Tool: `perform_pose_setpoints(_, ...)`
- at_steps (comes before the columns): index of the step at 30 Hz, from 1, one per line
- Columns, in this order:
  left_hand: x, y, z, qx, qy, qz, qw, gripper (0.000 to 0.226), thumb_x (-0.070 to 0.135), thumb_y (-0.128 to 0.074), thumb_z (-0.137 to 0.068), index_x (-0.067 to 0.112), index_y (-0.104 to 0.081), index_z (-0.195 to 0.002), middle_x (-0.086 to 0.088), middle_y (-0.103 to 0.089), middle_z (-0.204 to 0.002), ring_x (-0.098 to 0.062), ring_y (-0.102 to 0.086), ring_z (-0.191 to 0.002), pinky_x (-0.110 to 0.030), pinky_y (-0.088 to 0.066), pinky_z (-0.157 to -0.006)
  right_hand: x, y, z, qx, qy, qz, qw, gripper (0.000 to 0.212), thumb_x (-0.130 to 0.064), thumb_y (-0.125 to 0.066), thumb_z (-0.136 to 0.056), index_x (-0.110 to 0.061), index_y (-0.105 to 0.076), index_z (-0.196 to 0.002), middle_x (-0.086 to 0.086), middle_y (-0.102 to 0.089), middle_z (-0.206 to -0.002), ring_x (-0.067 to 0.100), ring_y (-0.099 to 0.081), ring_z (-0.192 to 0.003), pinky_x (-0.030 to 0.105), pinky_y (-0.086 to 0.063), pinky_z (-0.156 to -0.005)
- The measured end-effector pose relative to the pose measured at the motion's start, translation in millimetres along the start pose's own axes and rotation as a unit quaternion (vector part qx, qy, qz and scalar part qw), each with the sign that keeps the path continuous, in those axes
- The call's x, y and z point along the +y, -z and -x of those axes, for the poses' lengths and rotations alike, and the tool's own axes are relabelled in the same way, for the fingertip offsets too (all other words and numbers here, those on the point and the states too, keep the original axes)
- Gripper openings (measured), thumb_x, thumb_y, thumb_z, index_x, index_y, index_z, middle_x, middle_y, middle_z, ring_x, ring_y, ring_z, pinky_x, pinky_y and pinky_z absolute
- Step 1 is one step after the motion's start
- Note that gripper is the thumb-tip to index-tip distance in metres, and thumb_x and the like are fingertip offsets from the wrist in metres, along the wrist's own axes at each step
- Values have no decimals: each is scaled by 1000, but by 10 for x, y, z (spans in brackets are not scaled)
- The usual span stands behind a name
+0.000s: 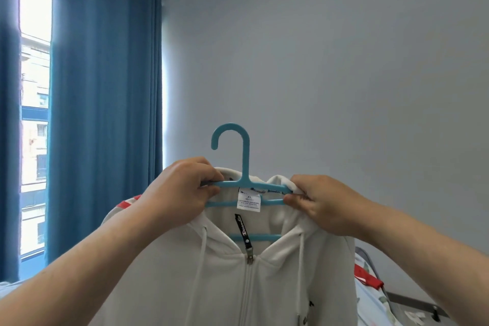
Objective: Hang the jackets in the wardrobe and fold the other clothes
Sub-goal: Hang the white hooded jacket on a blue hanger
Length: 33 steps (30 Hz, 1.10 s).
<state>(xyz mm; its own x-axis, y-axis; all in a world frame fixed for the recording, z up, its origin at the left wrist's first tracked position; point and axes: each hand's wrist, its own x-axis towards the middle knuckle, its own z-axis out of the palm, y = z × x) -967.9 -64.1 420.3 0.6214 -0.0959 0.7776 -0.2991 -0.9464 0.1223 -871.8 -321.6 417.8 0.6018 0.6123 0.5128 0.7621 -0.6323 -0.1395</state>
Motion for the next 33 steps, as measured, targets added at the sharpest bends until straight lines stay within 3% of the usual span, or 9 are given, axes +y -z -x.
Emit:
perform_pose_setpoints(2, -3, 26, 9, 11, 4, 64, 998, 26, 13, -74, -85, 36, -73, -98, 23, -61, -91, -2, -59, -89, -23, -47, -78, 22, 11, 14, 42, 0, -1, 999, 31, -43, -51, -100, -25, -47, -75, -8, -55, -70, 11, -50, -67, 28, -36, -60)
perform_pose_setpoints(4, -35, 67, 59, 27, 30, 103, 994, 32, 36, -70, -87, 47, -60, -115, 36, -54, -111, 9, -54, -104, -19, -45, -88, 64, 46, 30, 74, -9, -13, 997, 35, -42, -52, -99, -27, -43, -69, -9, -53, -66, 10, -49, -64, 28, -35, -58)
perform_pose_setpoints(6, -169, 103, 156, 22, 87, 34, 995, 49, 68, -52, -84, 45, -53, -127, 35, -48, -121, 5, -51, -108, -29, -47, -95, 123, 85, 48, 92, -16, -26, 995, 35, -42, -53, -98, -26, -45, -69, -9, -54, -66, 11, -50, -64, 29, -37, -58)
perform_pose_setpoints(8, -323, 97, 287, -11, 136, -65, 989, 63, 85, -33, -78, 37, -61, -108, 23, -61, -109, -5, -59, -97, -35, -53, -87, 172, 109, 69, 107, -18, -36, 993, 34, -41, -54, -98, -27, -46, -68, -10, -55, -65, 10, -51, -64, 30, -38, -58)
perform_pose_setpoints(10, -448, 11, 399, -31, 148, -83, 985, 60, 83, -39, -77, 27, -61, -77, 13, -66, -74, -9, -61, -72, -34, -52, -68, 202, 110, 83, 118, -15, -41, 992, 35, -42, -53, -98, -28, -45, -67, -10, -54, -64, 10, -51, -64, 32, -39, -59)
perform_pose_setpoints(12, -498, -94, 460, -17, 131, -74, 988, 52, 70, -50, -85, 22, -56, -65, 8, -60, -59, -11, -58, -61, -32, -47, -58, 213, 91, 93, 107, -12, -40, 993, 37, -42, -52, -99, -28, -44, -66, -10, -52, -62, 9, -49, -62, 30, -38, -59)
perform_pose_setpoints(18, -509, -129, 386, 28, 56, -130, 990, 69, 78, -18, -73, 19, -54, -60, 8, -56, -54, -16, -54, -57, -29, -37, -51, 250, 255, 99, 81, -20, 49, 995, 34, -46, -44, -101, -28, -41, -72, -10, -53, -70, 5, -49, -66, 22, -34, -57)
perform_pose_setpoints(26, -347, -205, 319, 101, 44, -113, 987, 61, 73, -28, -76, 20, -43, -50, 8, -46, -43, -20, -48, -46, -30, -38, -48, 57, 286, 33, 80, 31, -15, 996, 32, -45, -50, -99, -34, -43, -70, -13, -53, -66, 3, -48, -61, 21, -34, -57)
perform_pose_setpoints(33, -293, -273, 279, 105, 45, -82, 990, 63, 75, -28, -74, 19, -50, -54, 5, -52, -48, -21, -50, -51, -35, -43, -52, 162, 204, 198, 21, -17, 33, 999, 36, -56, -55, -93, -30, -46, -71, -11, -54, -67, 5, -48, -61, 24, -35, -55)
